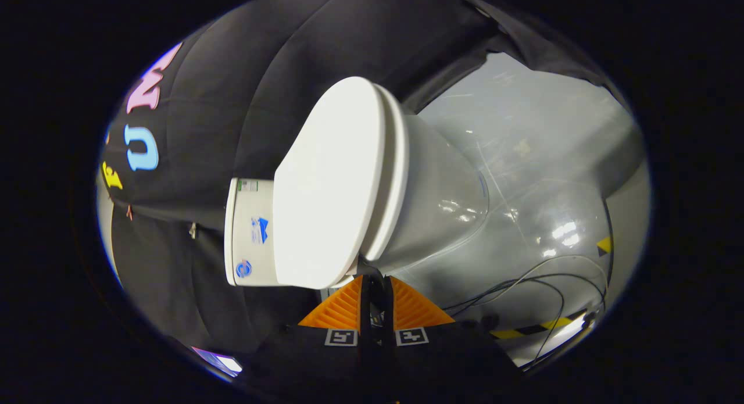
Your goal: Open the toilet lid.
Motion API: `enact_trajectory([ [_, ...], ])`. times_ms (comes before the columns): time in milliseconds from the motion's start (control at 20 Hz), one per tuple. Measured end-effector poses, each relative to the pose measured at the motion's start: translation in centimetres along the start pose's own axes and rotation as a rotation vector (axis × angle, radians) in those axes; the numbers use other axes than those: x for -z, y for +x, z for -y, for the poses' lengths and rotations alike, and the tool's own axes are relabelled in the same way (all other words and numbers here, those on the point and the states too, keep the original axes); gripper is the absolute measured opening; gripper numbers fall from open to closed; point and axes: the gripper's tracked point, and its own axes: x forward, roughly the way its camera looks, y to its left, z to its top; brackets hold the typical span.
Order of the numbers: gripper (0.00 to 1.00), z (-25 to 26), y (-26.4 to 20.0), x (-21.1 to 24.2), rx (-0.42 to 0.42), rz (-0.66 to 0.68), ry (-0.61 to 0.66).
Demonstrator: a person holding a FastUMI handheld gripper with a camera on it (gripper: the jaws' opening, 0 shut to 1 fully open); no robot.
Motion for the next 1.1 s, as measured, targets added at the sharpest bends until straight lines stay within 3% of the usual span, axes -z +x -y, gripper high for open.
enact_trajectory([
  [150, 0.09, -0.9, -0.7, -0.4, 0.011, 0.006, -0.039],
  [500, 0.09, -5.9, -3.9, -0.7, 0.056, 0.043, -0.336],
  [700, 0.09, -8.6, -5.1, -0.9, 0.137, 0.095, -0.547],
  [1100, 0.09, -16.3, -7.5, -0.6, 0.226, 0.157, -0.744],
])
